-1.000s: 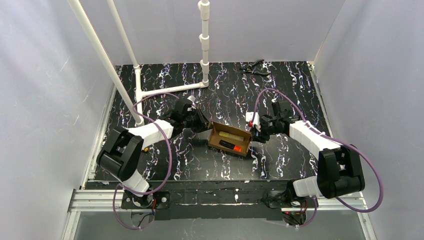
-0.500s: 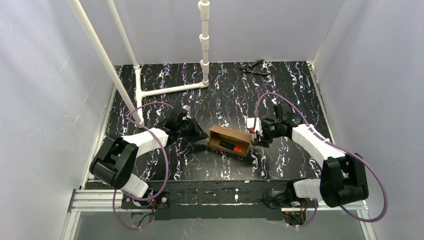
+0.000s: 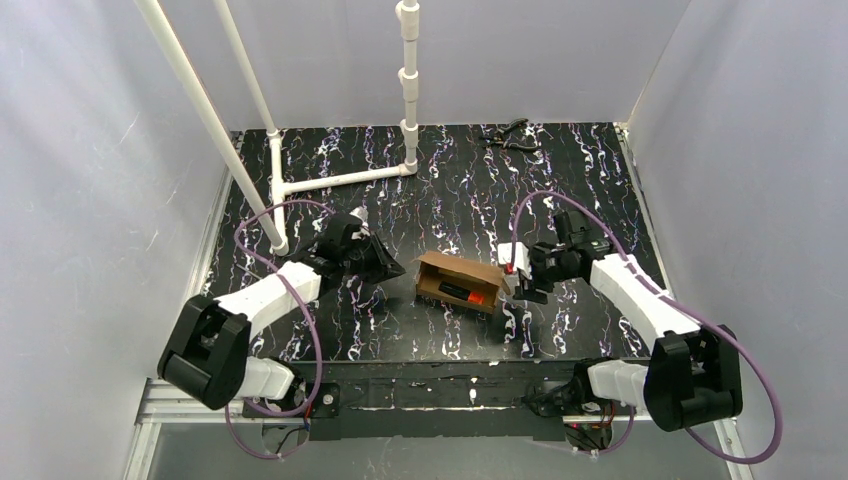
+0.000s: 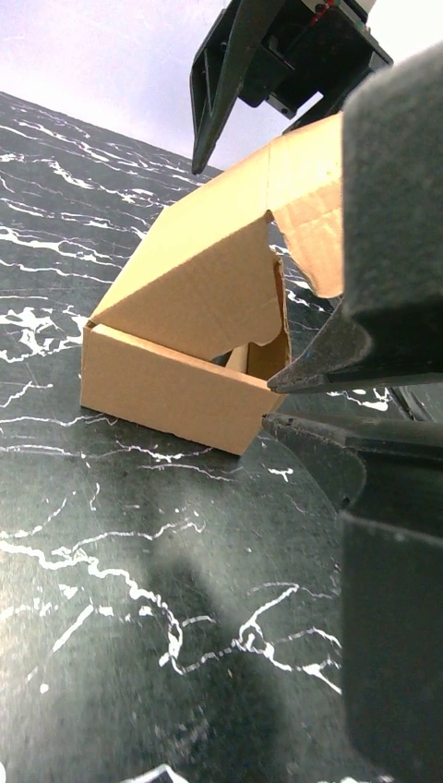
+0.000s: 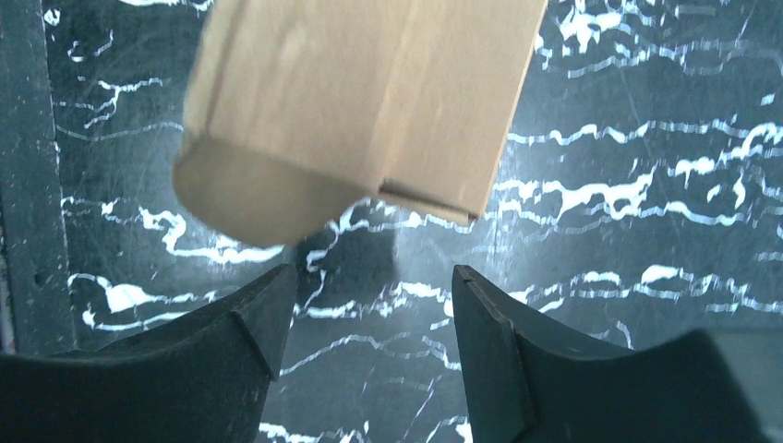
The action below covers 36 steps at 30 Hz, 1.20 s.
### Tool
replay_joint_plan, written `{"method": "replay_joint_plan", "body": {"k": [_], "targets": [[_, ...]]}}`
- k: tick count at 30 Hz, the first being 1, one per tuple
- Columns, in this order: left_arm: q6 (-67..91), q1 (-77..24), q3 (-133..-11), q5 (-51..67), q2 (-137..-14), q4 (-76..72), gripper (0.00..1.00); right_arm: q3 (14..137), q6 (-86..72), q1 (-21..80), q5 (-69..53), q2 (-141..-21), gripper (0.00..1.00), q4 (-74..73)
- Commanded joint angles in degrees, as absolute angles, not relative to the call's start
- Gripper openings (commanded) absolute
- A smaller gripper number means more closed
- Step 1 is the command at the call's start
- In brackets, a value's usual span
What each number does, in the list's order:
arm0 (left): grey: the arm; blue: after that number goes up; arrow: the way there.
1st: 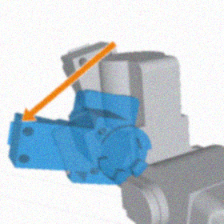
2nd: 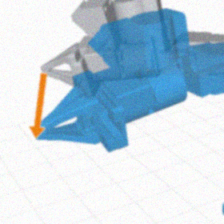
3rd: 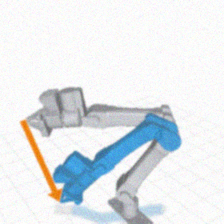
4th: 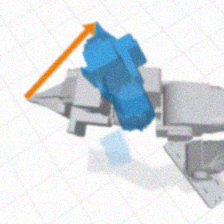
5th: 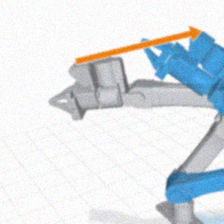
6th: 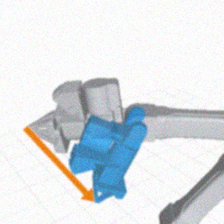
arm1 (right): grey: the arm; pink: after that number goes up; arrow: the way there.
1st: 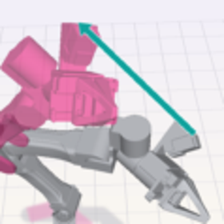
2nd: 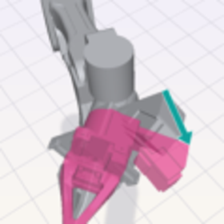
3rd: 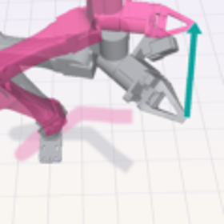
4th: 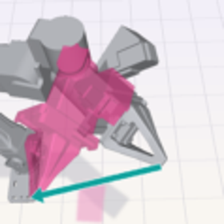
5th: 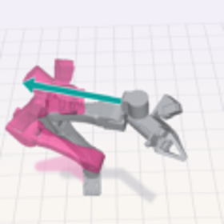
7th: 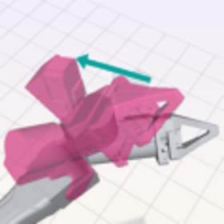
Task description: Fold the paper box
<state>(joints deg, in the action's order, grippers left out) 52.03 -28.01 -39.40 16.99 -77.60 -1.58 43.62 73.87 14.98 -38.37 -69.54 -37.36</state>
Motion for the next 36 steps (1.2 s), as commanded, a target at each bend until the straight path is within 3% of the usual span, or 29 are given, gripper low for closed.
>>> {"method": "replay_joint_plan", "body": {"k": [1,4,5,6,7,11,17,22,29,36], "targets": [[49.41,-27.07,-38.26,15.56,-71.66,3.60,0.13,46.91,74.66,10.93,-37.33,-65.90,0.71,-44.25],[48.35,-27.03,-37.20,15.78,-66.91,4.84,0.14,50.80,67.83,9.44,-36.61,-63.94,0.69,-46.01],[48.13,-26.99,-36.50,16.21,-65.17,4.83,0.15,52.26,65.10,9.41,-37.28,-63.63,0.63,-46.54],[48.06,-26.84,-34.62,16.68,-61.21,4.98,0.19,56.07,54.91,9.68,-39.27,-63.94,0.39,-45.54],[48.38,-26.81,-33.61,16.96,-59.40,4.87,0.22,57.53,49.91,10.21,-39.89,-64.73,0.27,-44.44],[50.44,-26.48,-29.29,17.57,-52.75,4.13,0.35,62.89,38.21,18.08,-37.12,-68.59,0.09,-40.23],[53.51,-26.21,-23.94,16.71,-43.68,5.03,0.37,66.63,32.94,33.33,-27.10,-76.54,0.06,-34.89],[55.04,-26.10,-21.07,16.04,-37.54,6.67,0.39,61.11,36.69,41.57,-24.47,-79.89,0.05,-33.95],[59.63,-26.05,-16.48,17.94,-37.26,-0.59,0.44,52.61,36.56,43.86,-21.36,-82.53,0.06,-27.80],[59.74,-26.10,-17.04,20.73,-41.70,-3.78,0.48,52.43,37.18,43.86,-19.79,-85.44,0.09,-27.71]]}}
